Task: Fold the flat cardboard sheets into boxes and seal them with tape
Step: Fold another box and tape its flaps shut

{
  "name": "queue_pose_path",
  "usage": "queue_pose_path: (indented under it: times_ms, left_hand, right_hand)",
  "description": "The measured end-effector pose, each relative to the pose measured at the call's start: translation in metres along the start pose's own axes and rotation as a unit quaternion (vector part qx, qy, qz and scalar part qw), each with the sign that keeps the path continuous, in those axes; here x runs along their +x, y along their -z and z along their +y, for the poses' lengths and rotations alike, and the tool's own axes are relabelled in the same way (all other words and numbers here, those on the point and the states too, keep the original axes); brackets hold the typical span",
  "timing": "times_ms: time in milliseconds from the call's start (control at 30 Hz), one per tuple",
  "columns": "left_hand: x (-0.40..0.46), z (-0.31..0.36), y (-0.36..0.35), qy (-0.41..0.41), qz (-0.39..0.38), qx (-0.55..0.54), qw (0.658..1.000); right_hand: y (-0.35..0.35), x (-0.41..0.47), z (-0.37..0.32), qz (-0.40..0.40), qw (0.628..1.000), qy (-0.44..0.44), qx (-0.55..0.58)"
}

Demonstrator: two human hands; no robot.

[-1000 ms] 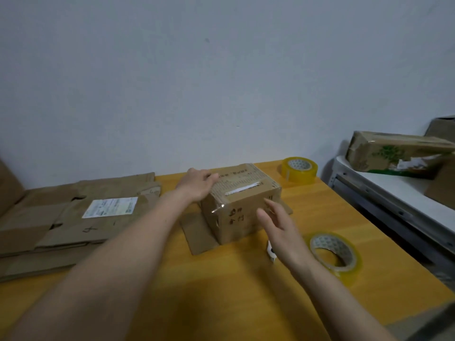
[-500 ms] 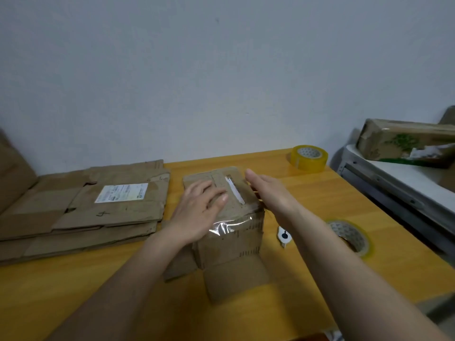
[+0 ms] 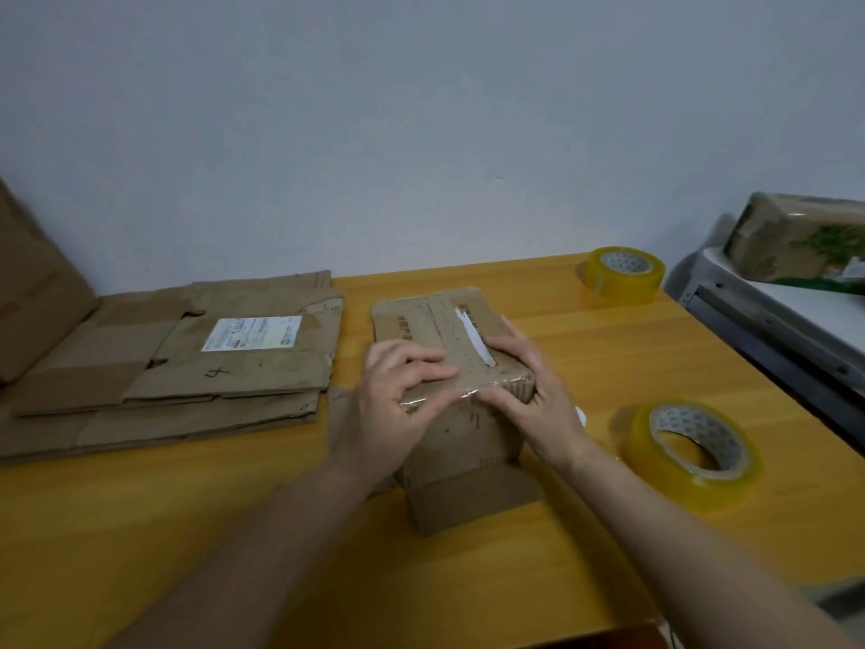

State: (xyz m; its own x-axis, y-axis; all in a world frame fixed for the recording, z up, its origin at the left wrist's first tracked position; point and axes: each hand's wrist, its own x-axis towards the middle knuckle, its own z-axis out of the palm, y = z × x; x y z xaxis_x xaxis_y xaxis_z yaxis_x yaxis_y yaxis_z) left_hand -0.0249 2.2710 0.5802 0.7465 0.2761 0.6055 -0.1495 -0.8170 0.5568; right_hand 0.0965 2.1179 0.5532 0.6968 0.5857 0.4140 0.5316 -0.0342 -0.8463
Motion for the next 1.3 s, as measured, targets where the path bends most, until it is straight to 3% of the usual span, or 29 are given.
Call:
queue_pose_path:
  times_ms: [133,300,367,467,567,667,767,833,933,1100,1233,1300]
  left_hand:
    - [-0.003,0.0,0.0,-0.027,0.017,-0.004,0.999]
    - [-0.016,0.002,0.007,0.013,-0.019,-0.007,1.0]
    - [-0.023,-0.003,0.011,-0.008,-0.041,-0.001,0.999]
    - [-0.03,-0.01,0.015,-0.038,-0.081,0.012,0.996]
    - [-0.03,-0.019,0.027,-0.052,-0.136,0.036,0.989]
    - [-0.032,-0.025,0.039,-0.057,-0.157,-0.012,0.986]
    - [-0.035,-0.025,0.037,-0.038,-0.129,-0.069,0.989]
    - [-0.036,-0.025,0.035,-0.025,-0.101,-0.09,0.99]
    - [-0.035,-0.026,0.034,-0.028,-0.084,-0.099,0.991]
    - [-0.031,-0.028,0.031,-0.038,-0.049,-0.102,0.993]
    - [-0.032,-0.027,0.027,-0.007,-0.014,-0.142,0.99]
    - [-0.032,-0.026,0.025,-0.006,0.003,-0.152,0.988]
  right_hand:
    - [0.008,0.0,-0.007,-0.041,0.998,0.009,-0.042]
    - [0.023,-0.002,-0.029,-0.1,0.984,-0.046,-0.139]
    - [0.02,0.0,-0.044,-0.107,0.96,-0.006,-0.259]
    - [-0.001,0.004,-0.062,-0.134,0.883,0.112,-0.437]
    - [-0.003,0.009,-0.066,-0.171,0.847,0.116,-0.49]
    - [0.006,0.013,-0.066,-0.212,0.859,0.092,-0.457]
    - [-0.009,0.014,-0.077,-0.165,0.893,0.054,-0.415]
    - [-0.023,0.011,-0.084,-0.122,0.896,0.059,-0.423]
    - [-0.024,0.008,-0.084,-0.128,0.91,0.061,-0.39]
    - [-0.015,0.015,-0.085,-0.168,0.903,0.061,-0.391]
    - [-0.046,0.006,-0.088,-0.096,0.879,0.068,-0.462]
    - [-0.056,-0.001,-0.084,-0.052,0.885,0.067,-0.459]
